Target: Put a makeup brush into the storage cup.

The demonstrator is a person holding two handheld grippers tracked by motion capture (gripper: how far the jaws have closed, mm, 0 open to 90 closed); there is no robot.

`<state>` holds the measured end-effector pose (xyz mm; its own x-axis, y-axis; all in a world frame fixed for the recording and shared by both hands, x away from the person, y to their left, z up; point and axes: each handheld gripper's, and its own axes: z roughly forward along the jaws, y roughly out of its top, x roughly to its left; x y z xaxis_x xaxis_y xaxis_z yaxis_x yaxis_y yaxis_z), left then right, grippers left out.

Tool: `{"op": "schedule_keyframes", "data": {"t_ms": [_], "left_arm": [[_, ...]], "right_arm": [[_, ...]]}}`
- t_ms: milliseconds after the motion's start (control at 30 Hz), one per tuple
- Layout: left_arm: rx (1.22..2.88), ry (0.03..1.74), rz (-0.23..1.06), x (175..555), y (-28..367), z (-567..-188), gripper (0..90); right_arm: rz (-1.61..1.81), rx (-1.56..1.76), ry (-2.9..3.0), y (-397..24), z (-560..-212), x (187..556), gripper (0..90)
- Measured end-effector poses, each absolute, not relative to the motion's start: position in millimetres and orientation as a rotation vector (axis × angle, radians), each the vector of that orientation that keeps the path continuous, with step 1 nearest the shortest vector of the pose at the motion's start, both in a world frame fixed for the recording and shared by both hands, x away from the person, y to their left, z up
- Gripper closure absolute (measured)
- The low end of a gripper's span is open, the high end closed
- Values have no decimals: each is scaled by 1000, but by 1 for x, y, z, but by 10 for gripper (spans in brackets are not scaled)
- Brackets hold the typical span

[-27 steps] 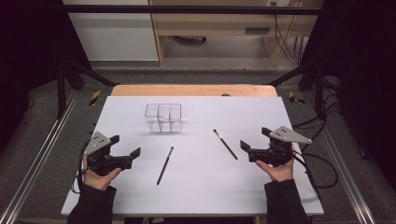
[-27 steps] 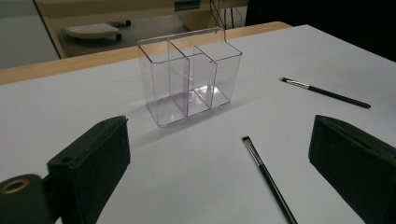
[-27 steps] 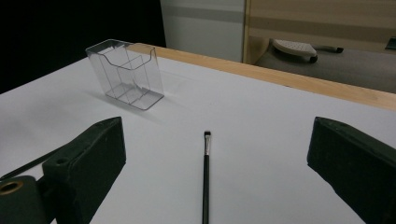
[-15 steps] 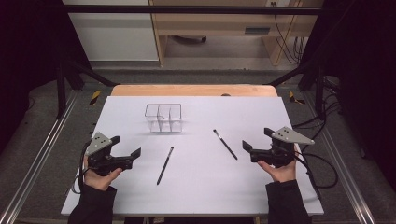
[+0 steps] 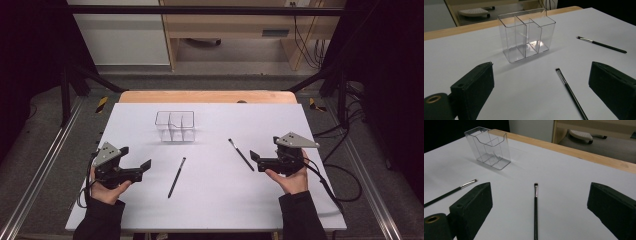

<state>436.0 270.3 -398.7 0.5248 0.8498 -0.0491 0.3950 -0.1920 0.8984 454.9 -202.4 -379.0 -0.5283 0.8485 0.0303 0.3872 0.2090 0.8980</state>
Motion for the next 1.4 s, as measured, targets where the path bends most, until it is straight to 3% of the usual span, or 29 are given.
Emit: {"op": "schedule_keyframes", "data": {"t_ms": [900,1400], "left_arm": [[1822,1048,568,440,270,-404,52],[1837,1047,563,440,269,-406,54]], "right_arm": [[997,1139,2210,-152,-377,507,89],[789,1193,2355,-133,-401,537,124]]}}
